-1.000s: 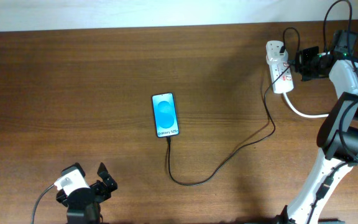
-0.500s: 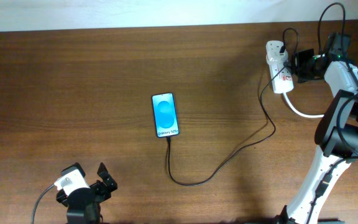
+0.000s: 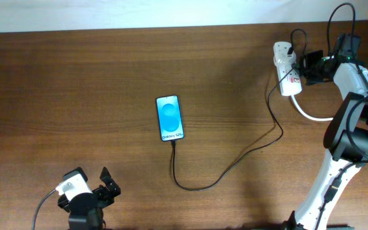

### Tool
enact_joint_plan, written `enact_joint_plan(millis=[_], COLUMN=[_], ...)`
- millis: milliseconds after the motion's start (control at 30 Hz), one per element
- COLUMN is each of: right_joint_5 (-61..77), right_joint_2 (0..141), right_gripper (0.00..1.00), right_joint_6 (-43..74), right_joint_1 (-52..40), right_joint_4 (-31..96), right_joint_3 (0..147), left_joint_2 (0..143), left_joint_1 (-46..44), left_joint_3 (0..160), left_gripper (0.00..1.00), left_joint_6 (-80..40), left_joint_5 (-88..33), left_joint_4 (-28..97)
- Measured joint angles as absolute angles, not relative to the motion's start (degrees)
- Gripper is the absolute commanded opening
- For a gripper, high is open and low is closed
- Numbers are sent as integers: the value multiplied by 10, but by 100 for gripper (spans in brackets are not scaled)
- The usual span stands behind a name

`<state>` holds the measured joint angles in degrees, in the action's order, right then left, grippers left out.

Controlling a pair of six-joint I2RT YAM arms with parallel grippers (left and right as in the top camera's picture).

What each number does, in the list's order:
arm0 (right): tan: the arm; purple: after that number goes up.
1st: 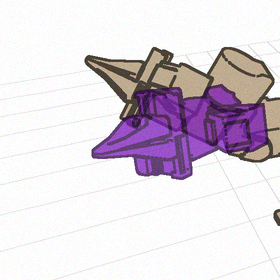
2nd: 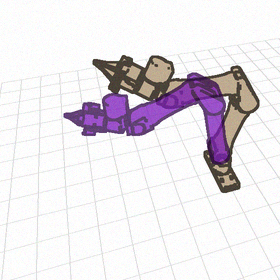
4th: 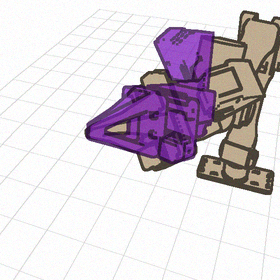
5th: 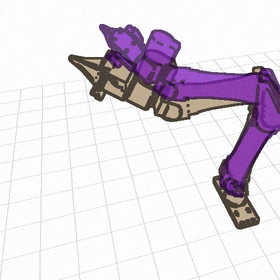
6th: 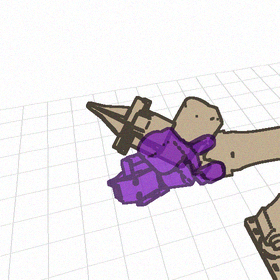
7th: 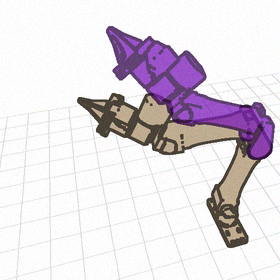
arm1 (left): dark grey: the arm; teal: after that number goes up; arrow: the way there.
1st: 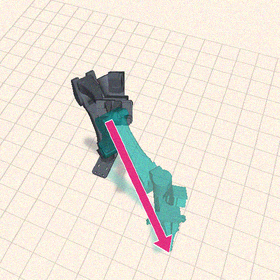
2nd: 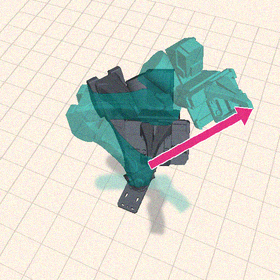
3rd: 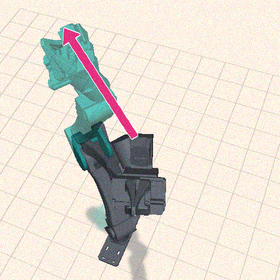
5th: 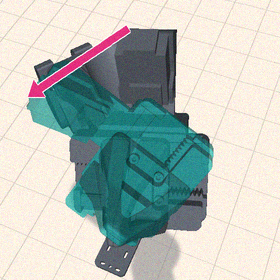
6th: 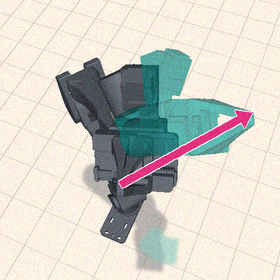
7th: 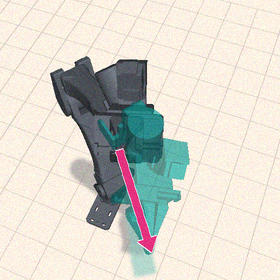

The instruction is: Plug charger to phone and switch on socket

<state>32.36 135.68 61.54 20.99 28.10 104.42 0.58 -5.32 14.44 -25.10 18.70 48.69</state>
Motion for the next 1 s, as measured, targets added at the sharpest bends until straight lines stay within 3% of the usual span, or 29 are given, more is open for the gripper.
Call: enact_joint_plan(millis=[1000], right_joint_5=[354], right_joint_2=[1369], right_gripper=[4], right_joint_6=[630], right_joint_1=[219], right_joint_4=[276], right_joint_3=[1053], left_joint_2=[6], left_joint_1=[-53], left_joint_3=[144], left_gripper=[99], left_joint_6=[-251], left_joint_5=[187], left_joint_4=[487])
